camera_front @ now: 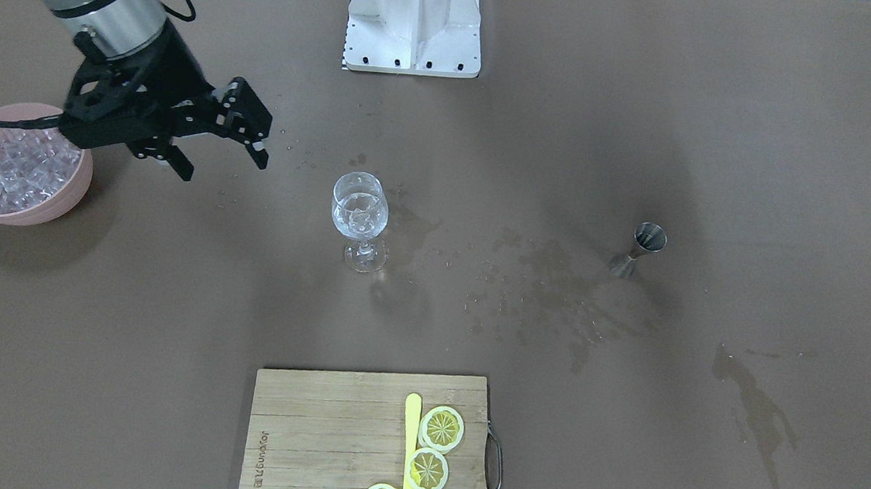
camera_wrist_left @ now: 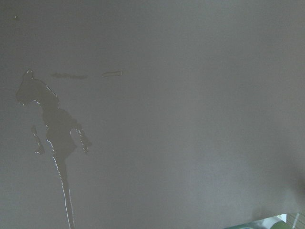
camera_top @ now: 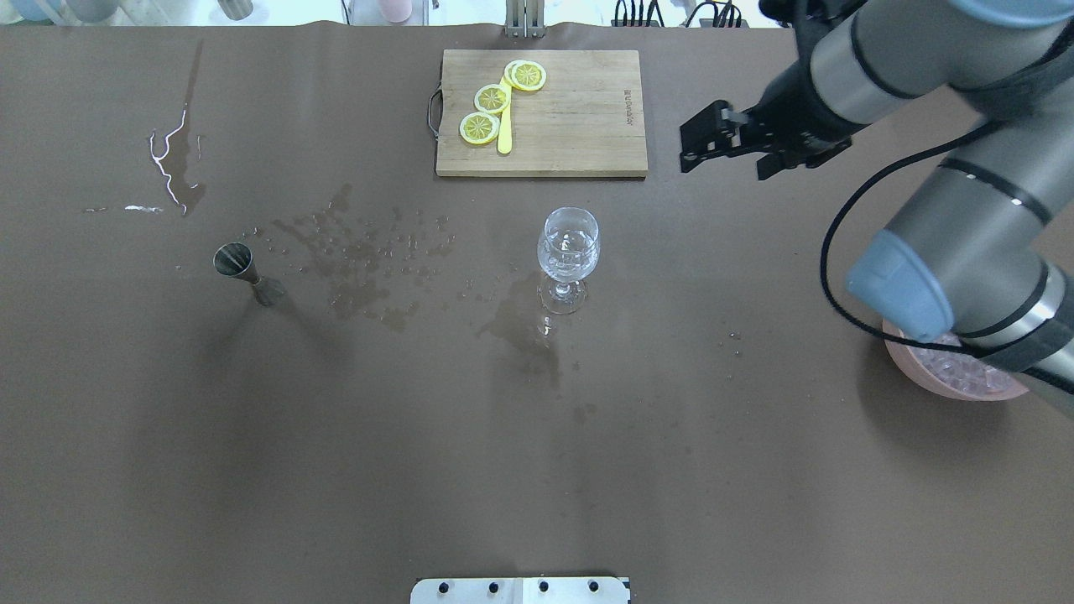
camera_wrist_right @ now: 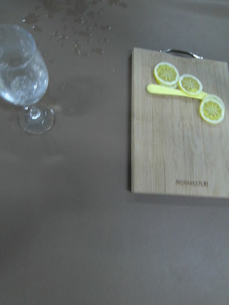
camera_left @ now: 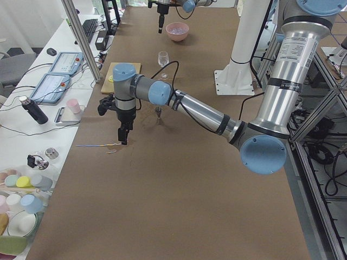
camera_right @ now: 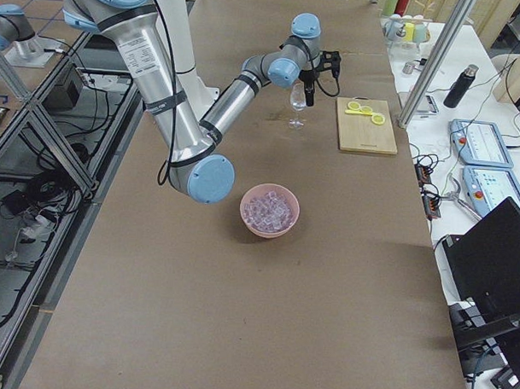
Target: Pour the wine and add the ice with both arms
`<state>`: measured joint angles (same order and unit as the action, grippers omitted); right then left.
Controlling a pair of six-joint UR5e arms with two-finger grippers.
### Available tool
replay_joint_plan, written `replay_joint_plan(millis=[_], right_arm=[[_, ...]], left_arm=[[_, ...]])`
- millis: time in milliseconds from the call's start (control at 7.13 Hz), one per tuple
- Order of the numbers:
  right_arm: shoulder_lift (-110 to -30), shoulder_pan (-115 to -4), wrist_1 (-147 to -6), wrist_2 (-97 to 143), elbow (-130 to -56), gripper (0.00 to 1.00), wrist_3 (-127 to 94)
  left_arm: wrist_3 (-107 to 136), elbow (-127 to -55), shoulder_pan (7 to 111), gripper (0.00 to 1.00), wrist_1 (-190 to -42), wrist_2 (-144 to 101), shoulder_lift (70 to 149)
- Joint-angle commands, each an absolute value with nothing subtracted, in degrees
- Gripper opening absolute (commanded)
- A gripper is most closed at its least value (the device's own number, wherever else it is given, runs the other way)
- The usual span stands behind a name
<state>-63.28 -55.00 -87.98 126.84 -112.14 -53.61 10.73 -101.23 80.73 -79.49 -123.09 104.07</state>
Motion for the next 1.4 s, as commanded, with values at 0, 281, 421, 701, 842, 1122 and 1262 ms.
replay_joint_plan(millis=[0, 281, 421, 701, 842, 1122, 1262], right_arm=[[-72.11, -66.65, -93.41, 136.89, -112.41, 1.0, -37.16], [-84.41, -74.75, -93.86, 138.34, -111.28, 1.0, -21.34], [-86.03, -79.23, -96.22, 138.25, -107.53, 1.0, -14.74], [-87.8, -87.41, -96.95, 136.41, -96.56, 1.0, 0.81], [-89.46, -88.84, -96.33, 136.23, -92.59, 1.0, 5.75], [-89.56, -91.49, -97.03, 135.62, -91.67, 1.0, 7.04], [-89.04, -92.36, -97.38, 135.09, -92.02, 1.0, 6.86]], left_arm=[[2.58, -96.79, 85.93, 0.98, -79.8, -125.77, 103.71], [-0.78, -93.27, 88.58, 0.98, -79.98, -127.7, 102.14], [-1.14, -91.77, 89.64, 0.98, -79.63, -127.79, 101.95], [-2.01, -88.08, 91.23, 0.98, -80.24, -129.45, 100.65], [-3.76, -87.81, 91.49, 0.98, -80.16, -129.46, 100.11], [-3.87, -87.8, 91.76, 0.98, -80.16, -129.46, 99.14], [-3.87, -87.54, 91.76, 0.98, -80.16, -129.38, 99.14]])
